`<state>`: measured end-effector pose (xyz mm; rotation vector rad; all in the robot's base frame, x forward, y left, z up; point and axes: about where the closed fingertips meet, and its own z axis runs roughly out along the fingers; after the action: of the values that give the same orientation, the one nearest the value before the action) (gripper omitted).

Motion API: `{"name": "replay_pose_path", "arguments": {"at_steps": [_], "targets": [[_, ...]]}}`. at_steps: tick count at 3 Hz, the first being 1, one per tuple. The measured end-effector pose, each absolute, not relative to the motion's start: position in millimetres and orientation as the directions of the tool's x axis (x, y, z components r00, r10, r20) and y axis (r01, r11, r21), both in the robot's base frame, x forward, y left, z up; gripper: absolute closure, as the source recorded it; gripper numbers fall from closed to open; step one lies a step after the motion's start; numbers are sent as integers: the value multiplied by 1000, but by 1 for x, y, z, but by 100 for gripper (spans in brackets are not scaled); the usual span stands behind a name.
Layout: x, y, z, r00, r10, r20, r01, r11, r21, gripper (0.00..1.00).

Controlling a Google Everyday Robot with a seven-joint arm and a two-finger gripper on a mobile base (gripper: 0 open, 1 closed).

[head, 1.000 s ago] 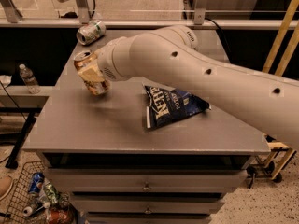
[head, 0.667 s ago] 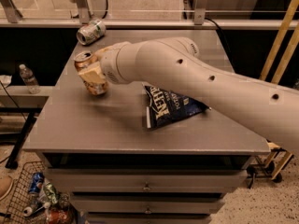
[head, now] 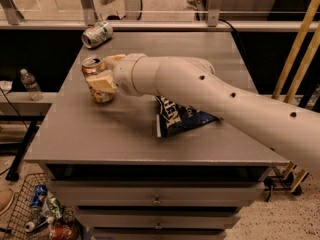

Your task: Place orange can upright

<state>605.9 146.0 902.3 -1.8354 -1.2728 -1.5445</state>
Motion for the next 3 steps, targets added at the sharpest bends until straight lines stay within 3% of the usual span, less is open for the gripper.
{"name": "replay_pose_path", "arguments": {"at_steps": [1,3], "targets": [[605,148,902,-38,371,928,842,-488,230,83],[604,151,903,-41,371,928,844,-484,230,37]]}}
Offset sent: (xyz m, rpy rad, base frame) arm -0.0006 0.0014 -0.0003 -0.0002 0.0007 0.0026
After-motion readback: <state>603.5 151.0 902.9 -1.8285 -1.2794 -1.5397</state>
